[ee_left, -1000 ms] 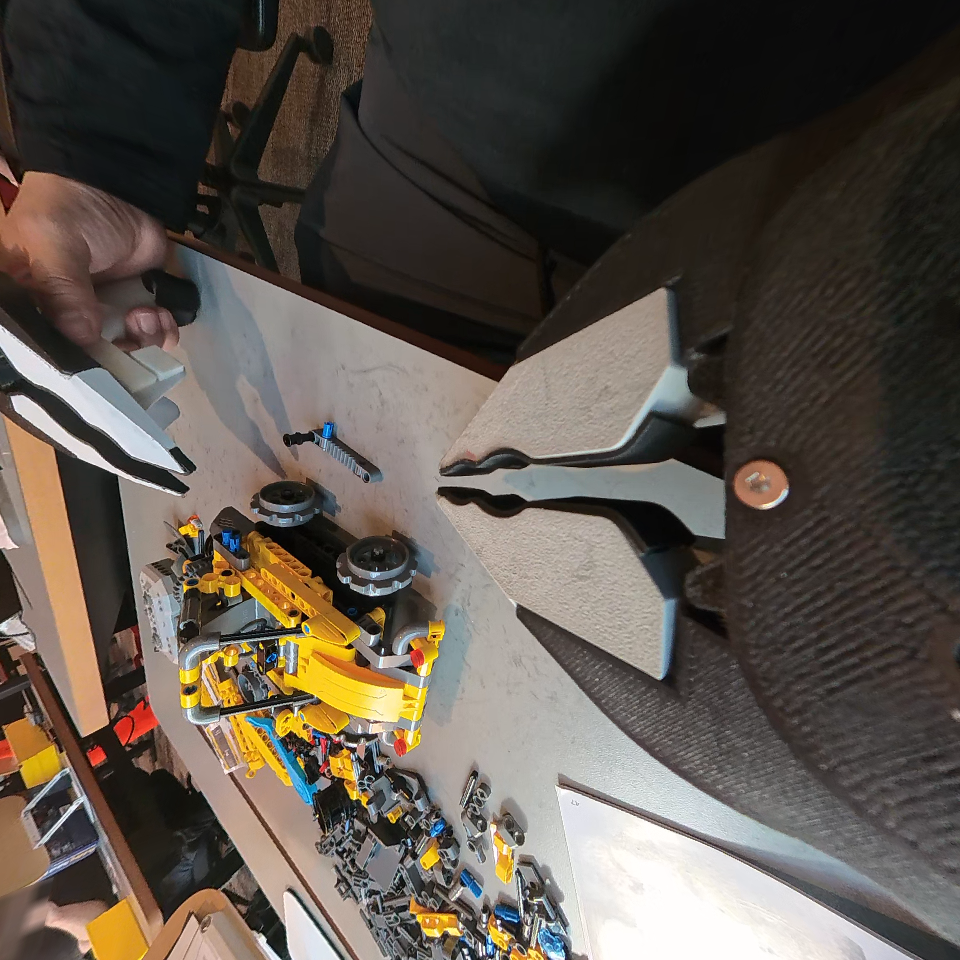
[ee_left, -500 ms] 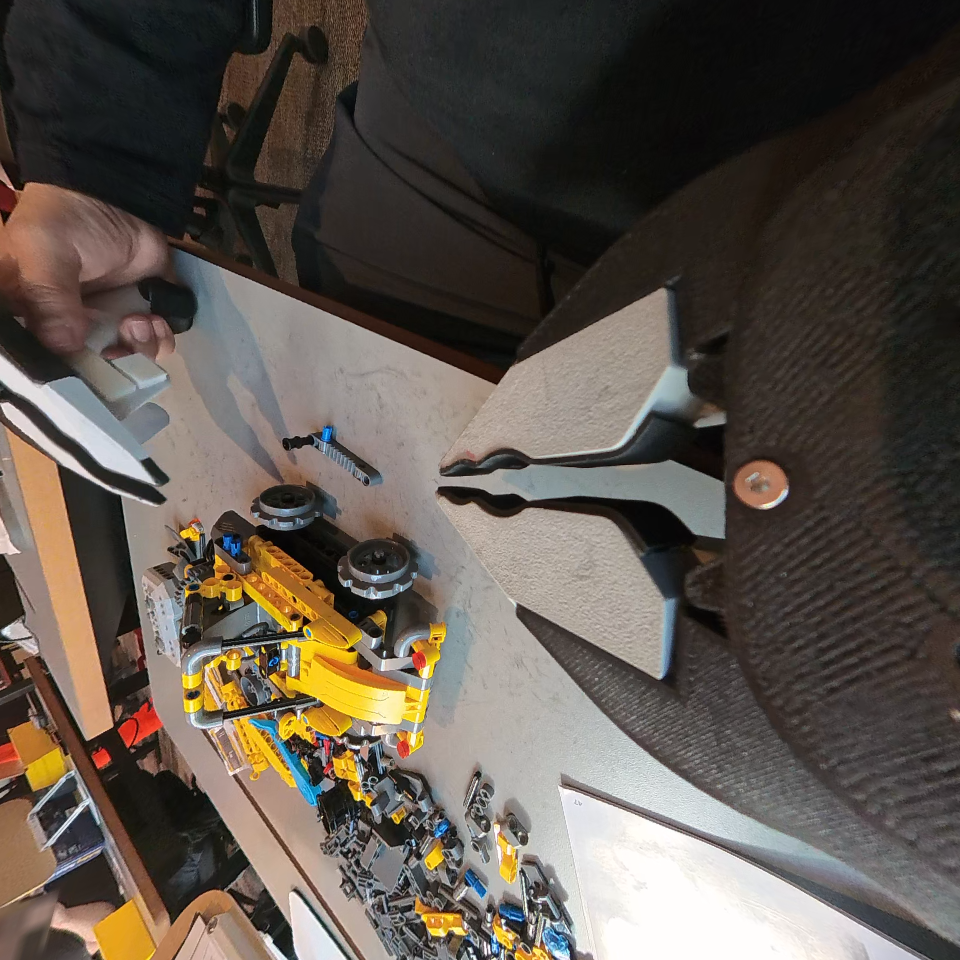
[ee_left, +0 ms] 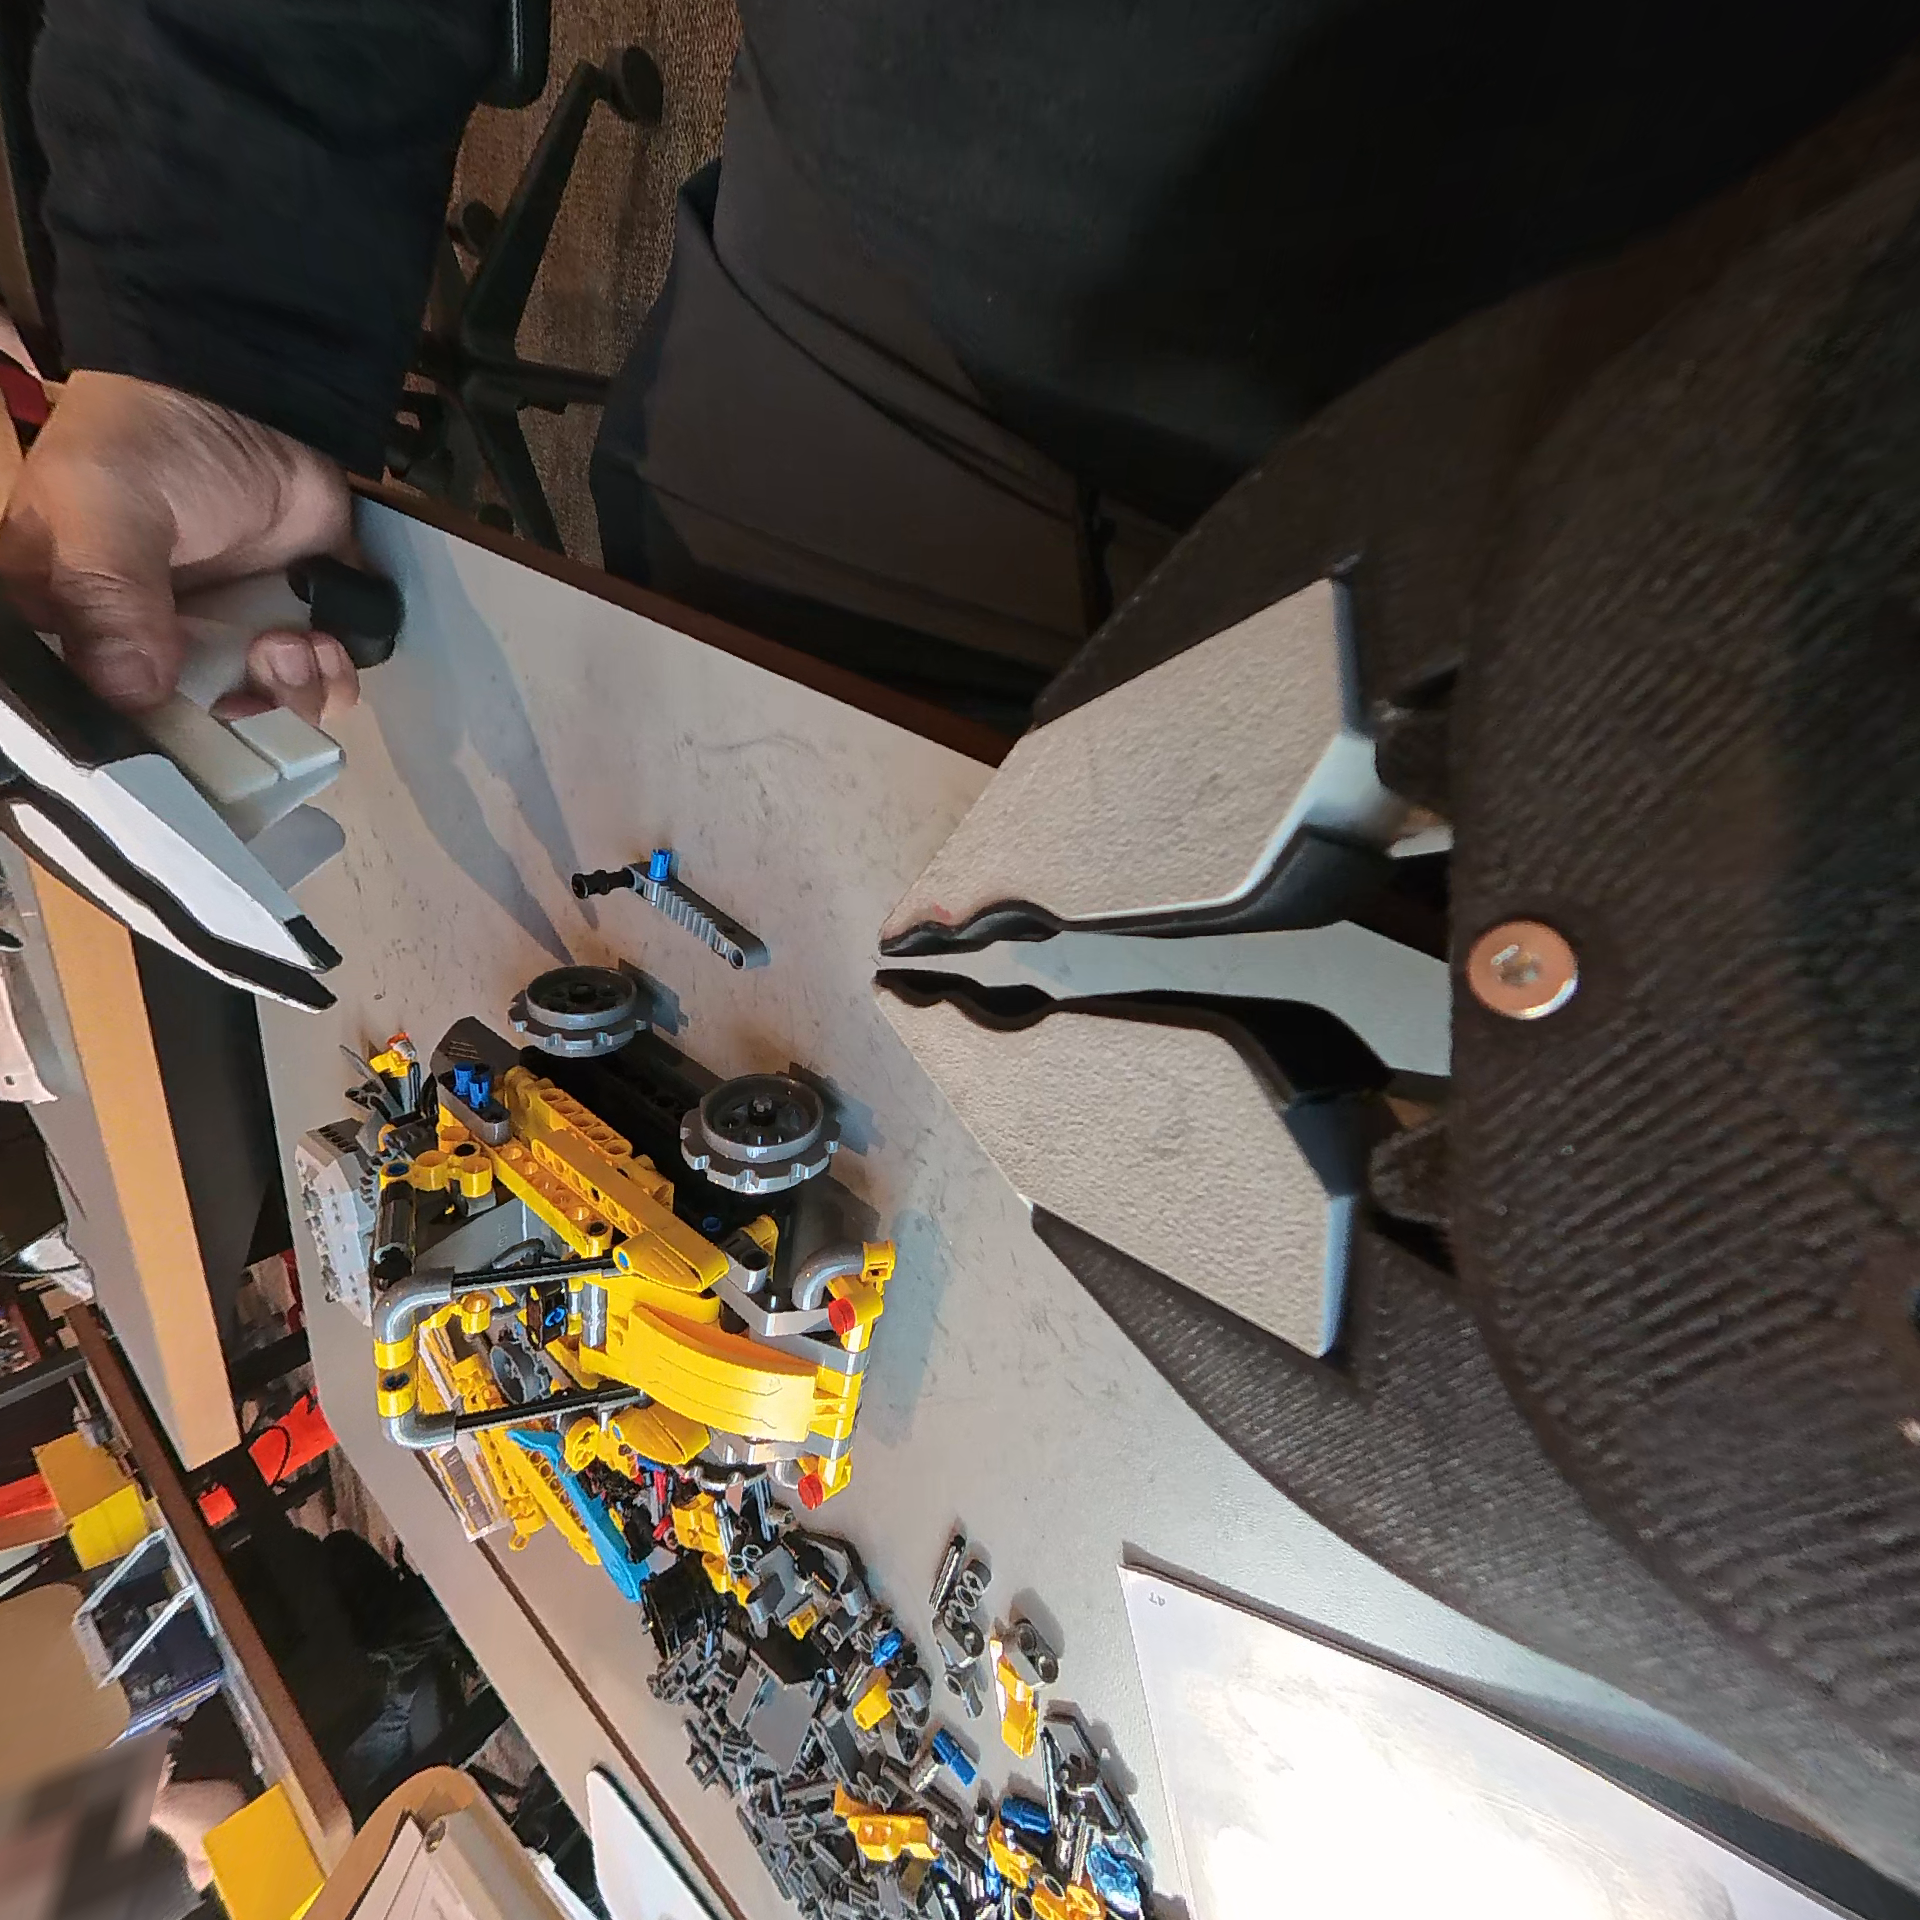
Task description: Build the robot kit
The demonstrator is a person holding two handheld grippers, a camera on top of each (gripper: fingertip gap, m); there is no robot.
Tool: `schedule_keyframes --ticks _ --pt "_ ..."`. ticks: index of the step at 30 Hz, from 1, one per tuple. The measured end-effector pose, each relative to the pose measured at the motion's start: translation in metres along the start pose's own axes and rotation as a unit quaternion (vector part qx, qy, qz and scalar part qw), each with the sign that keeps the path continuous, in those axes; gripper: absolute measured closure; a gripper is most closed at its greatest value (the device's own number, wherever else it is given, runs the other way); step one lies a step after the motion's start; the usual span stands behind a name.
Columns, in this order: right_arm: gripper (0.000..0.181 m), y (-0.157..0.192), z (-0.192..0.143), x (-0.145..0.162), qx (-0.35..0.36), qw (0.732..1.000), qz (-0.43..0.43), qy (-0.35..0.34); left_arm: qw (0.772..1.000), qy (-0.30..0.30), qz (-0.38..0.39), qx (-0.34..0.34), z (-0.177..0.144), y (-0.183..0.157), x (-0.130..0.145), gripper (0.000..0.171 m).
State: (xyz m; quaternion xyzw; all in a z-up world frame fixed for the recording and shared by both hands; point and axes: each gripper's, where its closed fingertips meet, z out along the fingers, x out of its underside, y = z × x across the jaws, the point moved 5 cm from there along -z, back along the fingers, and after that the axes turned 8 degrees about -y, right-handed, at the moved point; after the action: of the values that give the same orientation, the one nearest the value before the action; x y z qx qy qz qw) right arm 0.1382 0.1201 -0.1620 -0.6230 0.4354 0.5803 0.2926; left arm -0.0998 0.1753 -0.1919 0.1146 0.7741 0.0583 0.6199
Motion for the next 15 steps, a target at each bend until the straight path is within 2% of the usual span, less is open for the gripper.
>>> schedule_keyframes --ticks 5,8,11,13,15 --pt "0.160 0.001 0.000 0.000 -0.002 1.000 -0.002 -0.002 1.000 -0.001 -0.001 0.000 0.000 0.000 0.000 0.171" --pt "0.150 0.001 0.001 -0.001 -0.005 1.000 -0.002 -0.005 1.000 -0.002 -0.001 0.000 0.000 0.000 0.000 0.171" --pt "0.148 -0.001 0.001 -0.003 0.000 1.000 0.000 -0.013 1.000 -0.004 -0.001 0.000 -0.001 0.000 -0.001 0.171" --pt "0.148 -0.007 -0.001 -0.007 0.027 0.999 -0.003 -0.035 1.000 -0.005 -0.003 0.000 -0.001 0.000 -0.001 0.171" --pt "0.151 -0.024 -0.007 -0.012 0.096 0.993 -0.003 -0.062 1.000 -0.006 -0.008 -0.004 -0.002 0.001 -0.002 0.171"
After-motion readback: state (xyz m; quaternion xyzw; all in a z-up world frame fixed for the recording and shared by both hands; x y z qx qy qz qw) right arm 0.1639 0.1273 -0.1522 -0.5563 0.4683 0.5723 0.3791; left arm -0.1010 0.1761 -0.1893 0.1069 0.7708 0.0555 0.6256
